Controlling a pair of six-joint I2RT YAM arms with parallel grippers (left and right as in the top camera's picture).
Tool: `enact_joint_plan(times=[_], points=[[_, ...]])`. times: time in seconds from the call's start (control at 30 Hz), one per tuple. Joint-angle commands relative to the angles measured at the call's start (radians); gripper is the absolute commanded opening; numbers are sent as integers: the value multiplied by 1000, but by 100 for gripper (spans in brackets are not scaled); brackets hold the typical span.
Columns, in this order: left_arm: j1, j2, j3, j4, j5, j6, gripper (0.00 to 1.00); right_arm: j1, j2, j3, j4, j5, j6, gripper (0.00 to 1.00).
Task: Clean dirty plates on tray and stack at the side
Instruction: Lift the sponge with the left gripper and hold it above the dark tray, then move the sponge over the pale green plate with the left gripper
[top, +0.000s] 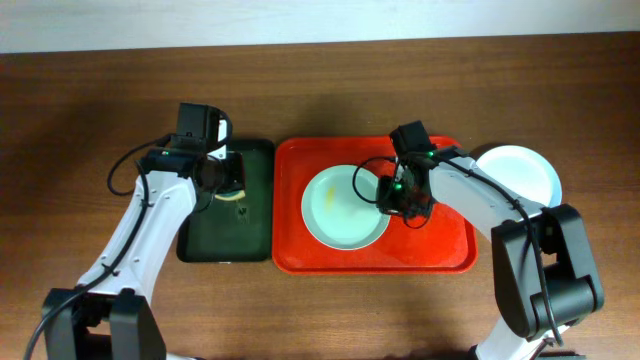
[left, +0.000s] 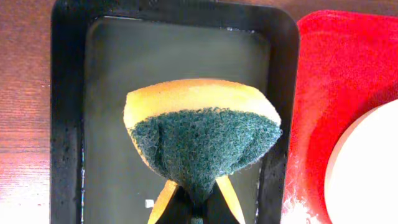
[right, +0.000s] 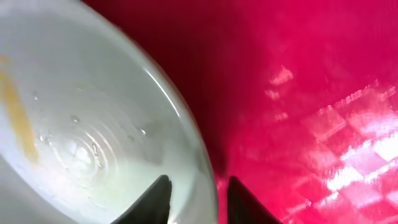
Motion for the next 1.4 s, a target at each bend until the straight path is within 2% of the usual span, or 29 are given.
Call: enact_joint_plan(times=[0.0,0.67,1.03,1.23,1.27,1.3,1.37], points=[[-1,6,6,-18,-14,6,0,5,8,-5,-2,13,0,4],[-4,298,-6,-13,-13,6,0,5,8,-5,-24,13,0,4],[-4,212,24,-8,-13,6,0,5,8,-5,-24,13,0,7],[-4,51,28,-18,-43,6,0,5,8,-5,-24,13,0,8],[-4,27,28,-20,-48,6,0,5,8,-5,-24,13,0,12],[-5,-3,28,-24,-55,6,0,5,8,-5,-24,13,0,25],[-5,-46,28,-33,-55,6,0,5,8,-5,-24,13,0,37]])
